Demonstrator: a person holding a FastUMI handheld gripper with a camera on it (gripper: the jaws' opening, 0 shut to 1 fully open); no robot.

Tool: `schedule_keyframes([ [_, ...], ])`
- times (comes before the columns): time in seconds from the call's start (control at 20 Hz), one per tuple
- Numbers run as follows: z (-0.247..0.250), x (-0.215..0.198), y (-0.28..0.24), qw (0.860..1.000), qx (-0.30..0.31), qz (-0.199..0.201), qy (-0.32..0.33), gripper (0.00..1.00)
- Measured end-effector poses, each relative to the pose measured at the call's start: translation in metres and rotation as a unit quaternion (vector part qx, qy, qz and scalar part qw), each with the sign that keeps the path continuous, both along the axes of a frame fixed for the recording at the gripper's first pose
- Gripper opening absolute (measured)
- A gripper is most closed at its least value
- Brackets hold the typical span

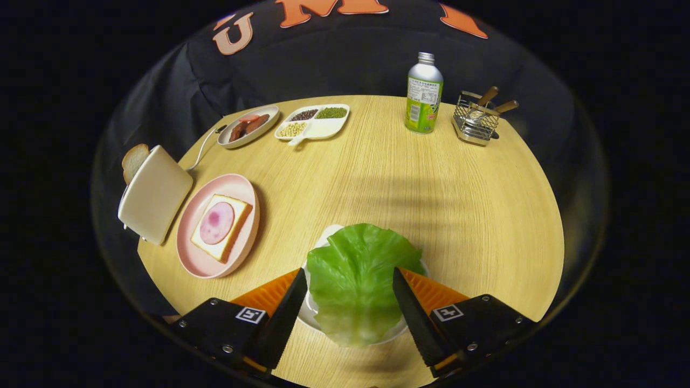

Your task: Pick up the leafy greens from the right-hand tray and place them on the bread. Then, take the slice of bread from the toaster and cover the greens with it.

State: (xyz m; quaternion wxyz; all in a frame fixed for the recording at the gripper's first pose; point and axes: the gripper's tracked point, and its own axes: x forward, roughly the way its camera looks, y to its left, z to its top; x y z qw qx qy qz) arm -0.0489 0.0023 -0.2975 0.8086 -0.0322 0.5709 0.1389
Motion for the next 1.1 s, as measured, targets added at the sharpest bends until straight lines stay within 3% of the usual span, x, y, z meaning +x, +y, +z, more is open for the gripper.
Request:
schedule_keyframes([
  [0.3, -0.02, -0.009, -0.006, 0.998, -0.045, 0.037, 0.011, 0.94],
  [0.45, -0.022, -0.005, -0.006, 0.999, -0.043, 0.028, 0.003, 0.88],
  [0.7, -0.024, 0.001, -0.018, 0.999, -0.043, -0.006, 0.007, 0.57],
  [0.85, -0.023, 0.003, -0.023, 0.999, -0.039, -0.028, 0.005, 0.21],
  [0.95, -0.021, 0.004, -0.021, 0.999, -0.027, -0.039, 0.002, 0.09],
  [1.1, -0.01, 0.007, -0.015, 0.999, -0.015, -0.041, -0.018, 0.03],
])
